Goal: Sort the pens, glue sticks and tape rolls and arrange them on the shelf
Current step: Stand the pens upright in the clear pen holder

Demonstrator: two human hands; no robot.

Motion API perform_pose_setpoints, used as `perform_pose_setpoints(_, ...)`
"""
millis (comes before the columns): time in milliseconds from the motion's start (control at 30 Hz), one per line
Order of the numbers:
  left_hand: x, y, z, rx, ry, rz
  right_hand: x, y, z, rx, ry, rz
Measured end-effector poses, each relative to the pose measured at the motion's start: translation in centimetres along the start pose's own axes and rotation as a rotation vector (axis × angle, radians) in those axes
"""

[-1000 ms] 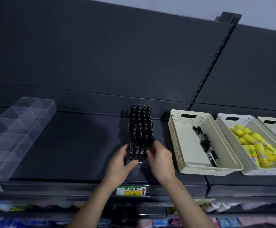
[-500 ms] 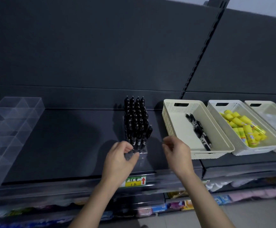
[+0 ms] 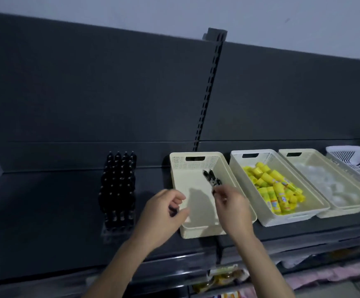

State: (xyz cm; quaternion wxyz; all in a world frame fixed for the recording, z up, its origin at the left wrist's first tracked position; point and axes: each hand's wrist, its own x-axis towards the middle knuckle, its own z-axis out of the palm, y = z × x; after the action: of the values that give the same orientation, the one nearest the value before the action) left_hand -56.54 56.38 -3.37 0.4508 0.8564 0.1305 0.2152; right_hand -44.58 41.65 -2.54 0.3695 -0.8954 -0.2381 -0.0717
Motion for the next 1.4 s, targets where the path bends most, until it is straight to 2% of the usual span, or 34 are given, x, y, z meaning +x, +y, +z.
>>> perform_pose_setpoints(133,3.4,1.9,4.3,0.025,-0.087,-0.065,3.5,4.2,-1.9,-0.104,0.021,-0.099)
perform_pose_setpoints(200,5.4,2.5,6.4,0.052,-0.129,-0.119,5.3,6.0,-2.1,-0.092,-0.022,-0.082)
perform_pose_setpoints(300,8.3,2.5,9.3,0.117,-0.180,-0.224,6.8,8.0,-1.6,0.095,-0.133,-0.013)
perform_pose_setpoints(400,10.5,1.7,11.6,0.182,-0.197,-0.377,7.0,8.9,-0.9,0.272,-0.170,0.070)
perform_pose_setpoints(567,12.6,0.9,14.6,0.288,-0.206,-0.532,6.6,9.2,-0.1,0.343,-0.198,0.073)
perform_pose_setpoints(767,14.7,1.4,17.1,0.493,-0.206,-0.585,6.8,9.1,-0.3,0.325,-0.204,0.039)
perform_pose_setpoints(900,15.8,1.6,17.8,0.533,-0.197,-0.621,6.7,9.7,-1.1,0.273,-0.259,0.054)
perform_pose_setpoints(1067,15.4,1.3,18.7,0.580,-0.098,-0.526,6.5,9.0,-0.7,0.175,-0.240,0.070)
perform_pose_setpoints(1167,15.4,0.5,18.4,0.515,-0.091,-0.531,6.5,8.2,-0.4,0.090,-0.247,0.086)
perform_pose_setpoints(1267,15.8,0.1,17.0,0.313,-0.141,-0.557,6.6,8.1,-0.5,0.109,-0.235,0.065)
perform_pose_setpoints(1400,15.7,0.4,14.8,0.069,-0.096,-0.533,6.6,8.6,-0.2,0.096,-0.199,0.058)
